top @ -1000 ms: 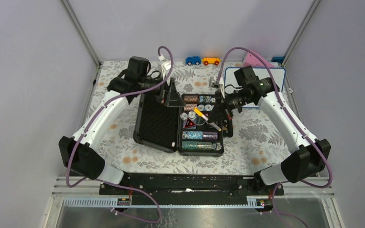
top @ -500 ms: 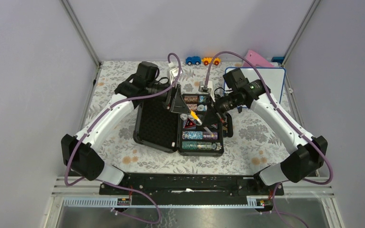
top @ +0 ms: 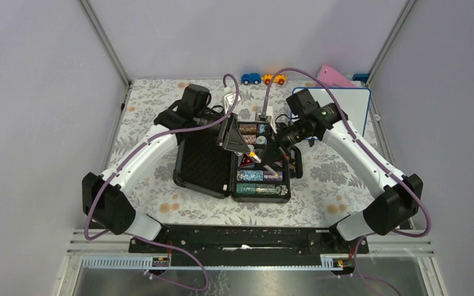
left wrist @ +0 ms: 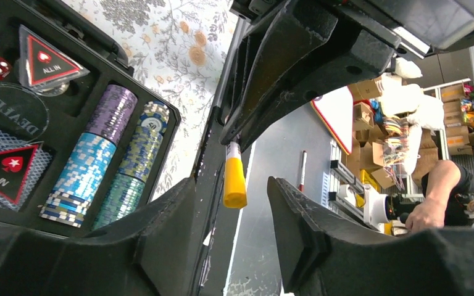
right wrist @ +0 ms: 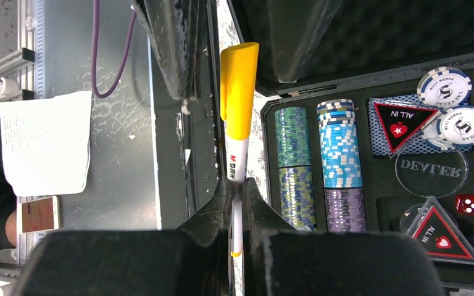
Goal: Write a sentence on the whiteboard
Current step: Pass from the right arm to the left
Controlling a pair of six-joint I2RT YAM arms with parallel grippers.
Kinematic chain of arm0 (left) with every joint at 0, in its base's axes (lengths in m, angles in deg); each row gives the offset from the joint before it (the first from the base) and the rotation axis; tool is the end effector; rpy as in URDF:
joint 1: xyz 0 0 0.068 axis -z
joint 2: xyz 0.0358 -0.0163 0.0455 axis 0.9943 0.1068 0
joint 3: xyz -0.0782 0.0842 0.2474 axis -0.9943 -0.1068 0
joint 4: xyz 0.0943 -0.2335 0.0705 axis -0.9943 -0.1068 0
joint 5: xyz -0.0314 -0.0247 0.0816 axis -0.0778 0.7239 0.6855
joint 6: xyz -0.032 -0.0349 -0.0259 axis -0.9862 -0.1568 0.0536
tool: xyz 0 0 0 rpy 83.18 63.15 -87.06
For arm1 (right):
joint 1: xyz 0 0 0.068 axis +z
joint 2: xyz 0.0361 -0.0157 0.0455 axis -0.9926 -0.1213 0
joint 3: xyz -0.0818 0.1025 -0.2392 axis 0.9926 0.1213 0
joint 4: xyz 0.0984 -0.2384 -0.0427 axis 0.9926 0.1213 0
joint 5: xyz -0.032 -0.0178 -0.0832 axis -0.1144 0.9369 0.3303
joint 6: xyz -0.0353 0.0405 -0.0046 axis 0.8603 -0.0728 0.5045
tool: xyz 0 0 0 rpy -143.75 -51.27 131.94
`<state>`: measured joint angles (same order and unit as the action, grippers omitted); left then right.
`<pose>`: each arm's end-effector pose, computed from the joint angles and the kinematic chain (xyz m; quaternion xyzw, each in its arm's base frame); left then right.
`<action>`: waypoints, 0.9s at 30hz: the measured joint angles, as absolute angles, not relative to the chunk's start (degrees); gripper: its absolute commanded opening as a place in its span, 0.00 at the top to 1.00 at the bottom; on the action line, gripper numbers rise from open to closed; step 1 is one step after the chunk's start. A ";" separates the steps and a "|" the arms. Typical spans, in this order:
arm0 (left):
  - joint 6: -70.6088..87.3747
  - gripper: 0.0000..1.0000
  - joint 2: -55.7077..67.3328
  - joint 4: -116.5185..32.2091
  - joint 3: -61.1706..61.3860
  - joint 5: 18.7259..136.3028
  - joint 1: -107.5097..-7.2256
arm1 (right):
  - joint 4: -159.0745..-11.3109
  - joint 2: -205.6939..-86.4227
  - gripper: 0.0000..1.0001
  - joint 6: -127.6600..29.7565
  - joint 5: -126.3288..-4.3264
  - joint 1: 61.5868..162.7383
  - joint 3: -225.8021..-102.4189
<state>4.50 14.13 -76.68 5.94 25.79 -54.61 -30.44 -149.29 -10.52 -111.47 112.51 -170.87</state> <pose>0.2581 -0.1799 0.3545 0.3106 0.7470 -0.5598 0.1792 0.2401 0.1688 0.3480 -0.5446 0.6722 0.4292 0.2594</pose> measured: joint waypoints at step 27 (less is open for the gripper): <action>-0.27 1.00 13.78 -71.44 2.63 20.76 -54.13 | -32.99 -150.06 0.16 -13.21 -110.29 113.76 -171.74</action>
